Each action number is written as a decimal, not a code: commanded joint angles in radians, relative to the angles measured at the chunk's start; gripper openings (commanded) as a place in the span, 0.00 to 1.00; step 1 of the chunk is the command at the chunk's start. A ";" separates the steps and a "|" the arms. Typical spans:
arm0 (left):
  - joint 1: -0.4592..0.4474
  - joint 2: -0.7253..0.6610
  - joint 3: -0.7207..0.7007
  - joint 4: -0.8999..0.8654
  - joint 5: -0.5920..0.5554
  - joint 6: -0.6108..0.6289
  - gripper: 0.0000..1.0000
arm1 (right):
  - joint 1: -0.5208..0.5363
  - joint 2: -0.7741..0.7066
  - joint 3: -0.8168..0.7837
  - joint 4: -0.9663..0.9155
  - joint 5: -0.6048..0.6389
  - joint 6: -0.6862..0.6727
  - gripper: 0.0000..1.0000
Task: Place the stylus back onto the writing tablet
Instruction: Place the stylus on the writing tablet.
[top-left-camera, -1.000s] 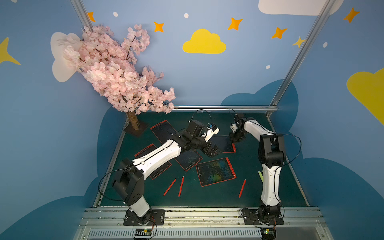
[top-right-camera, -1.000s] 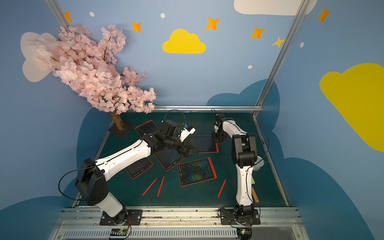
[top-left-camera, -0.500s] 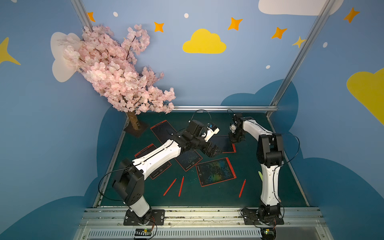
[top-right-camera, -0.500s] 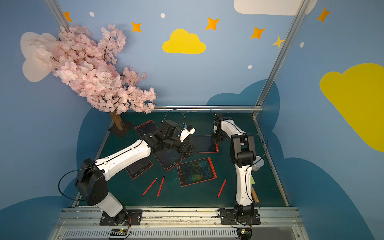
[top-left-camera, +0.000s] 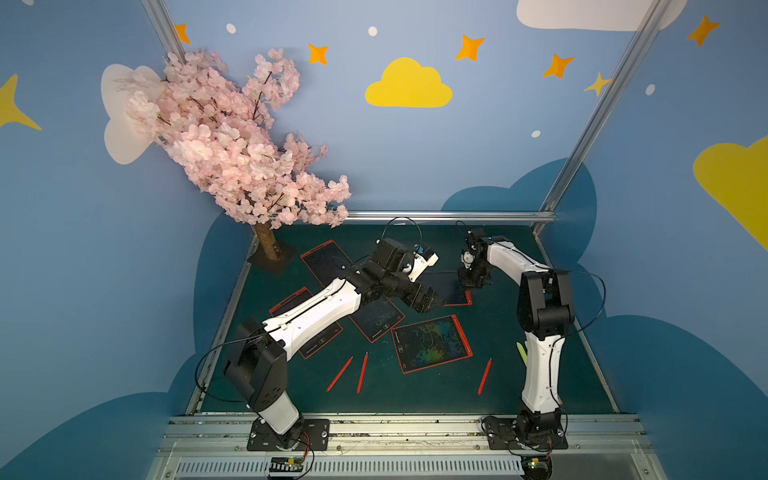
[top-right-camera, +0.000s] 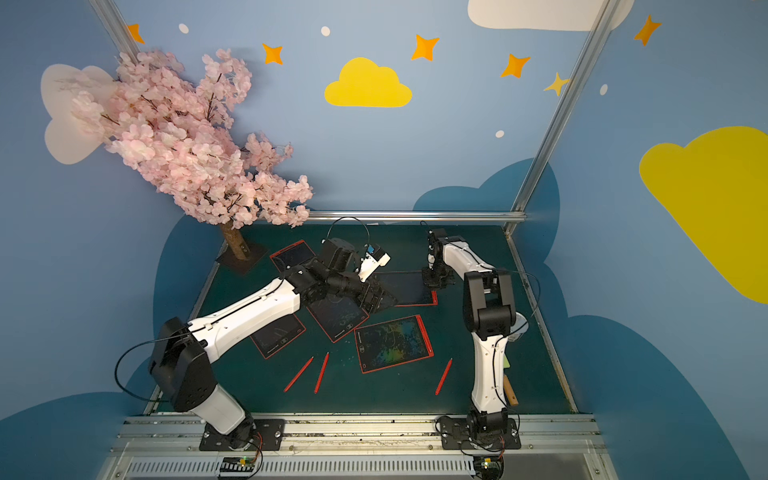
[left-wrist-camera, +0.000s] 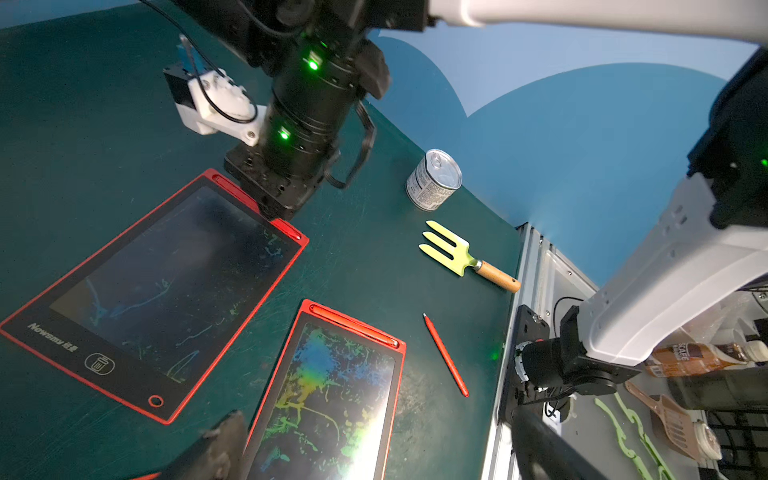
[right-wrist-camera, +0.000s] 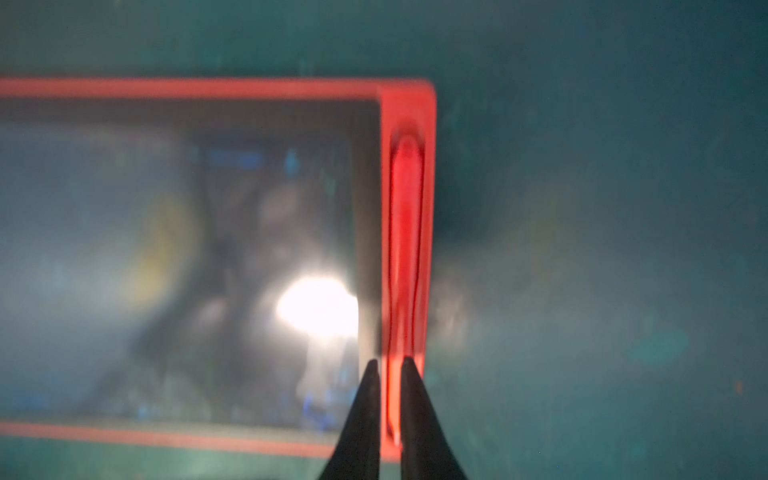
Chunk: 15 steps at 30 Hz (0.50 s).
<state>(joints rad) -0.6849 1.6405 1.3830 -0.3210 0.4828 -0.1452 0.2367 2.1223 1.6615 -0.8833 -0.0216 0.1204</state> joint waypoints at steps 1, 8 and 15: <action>0.018 -0.035 0.044 -0.025 -0.011 -0.058 0.99 | 0.014 -0.144 -0.079 0.042 -0.052 0.042 0.15; 0.052 -0.035 0.053 -0.047 -0.066 -0.120 0.99 | 0.042 -0.391 -0.299 0.105 -0.127 0.089 0.34; 0.086 0.018 0.057 -0.046 -0.062 -0.150 0.99 | 0.046 -0.592 -0.436 0.131 -0.197 0.127 0.43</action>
<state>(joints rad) -0.6155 1.6360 1.4273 -0.3584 0.4168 -0.2630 0.2840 1.5890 1.2533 -0.7731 -0.1749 0.2161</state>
